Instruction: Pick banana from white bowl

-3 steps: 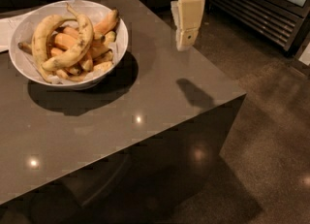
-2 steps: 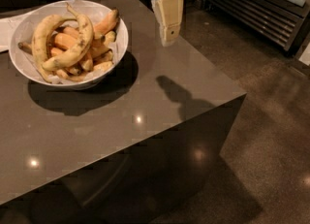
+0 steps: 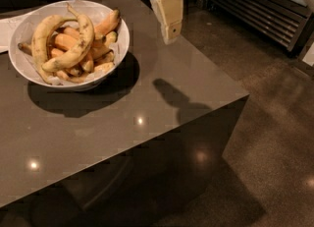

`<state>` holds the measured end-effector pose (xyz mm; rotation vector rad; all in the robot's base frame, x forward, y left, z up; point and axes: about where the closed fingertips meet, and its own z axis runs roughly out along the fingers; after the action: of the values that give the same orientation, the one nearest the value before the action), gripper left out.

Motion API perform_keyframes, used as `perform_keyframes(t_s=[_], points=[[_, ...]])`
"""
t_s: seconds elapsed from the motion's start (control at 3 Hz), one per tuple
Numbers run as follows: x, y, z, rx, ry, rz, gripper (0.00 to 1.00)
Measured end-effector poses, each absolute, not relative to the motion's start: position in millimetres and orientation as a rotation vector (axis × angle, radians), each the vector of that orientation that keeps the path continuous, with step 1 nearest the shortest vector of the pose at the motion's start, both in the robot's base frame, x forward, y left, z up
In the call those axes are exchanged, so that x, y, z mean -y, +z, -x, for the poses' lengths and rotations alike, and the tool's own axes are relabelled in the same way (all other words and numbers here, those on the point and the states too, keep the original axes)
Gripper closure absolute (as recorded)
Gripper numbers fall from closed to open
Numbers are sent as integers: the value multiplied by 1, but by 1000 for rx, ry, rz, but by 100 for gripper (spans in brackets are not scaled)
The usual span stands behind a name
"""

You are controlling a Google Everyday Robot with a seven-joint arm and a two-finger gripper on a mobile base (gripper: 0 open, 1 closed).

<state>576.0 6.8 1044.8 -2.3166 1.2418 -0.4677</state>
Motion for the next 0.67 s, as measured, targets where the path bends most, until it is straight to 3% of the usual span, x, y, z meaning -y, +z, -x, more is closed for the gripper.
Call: perform_keyframes(t_s=[0.67], points=[[-63, 1045, -596, -881, -700, 2556, 0]])
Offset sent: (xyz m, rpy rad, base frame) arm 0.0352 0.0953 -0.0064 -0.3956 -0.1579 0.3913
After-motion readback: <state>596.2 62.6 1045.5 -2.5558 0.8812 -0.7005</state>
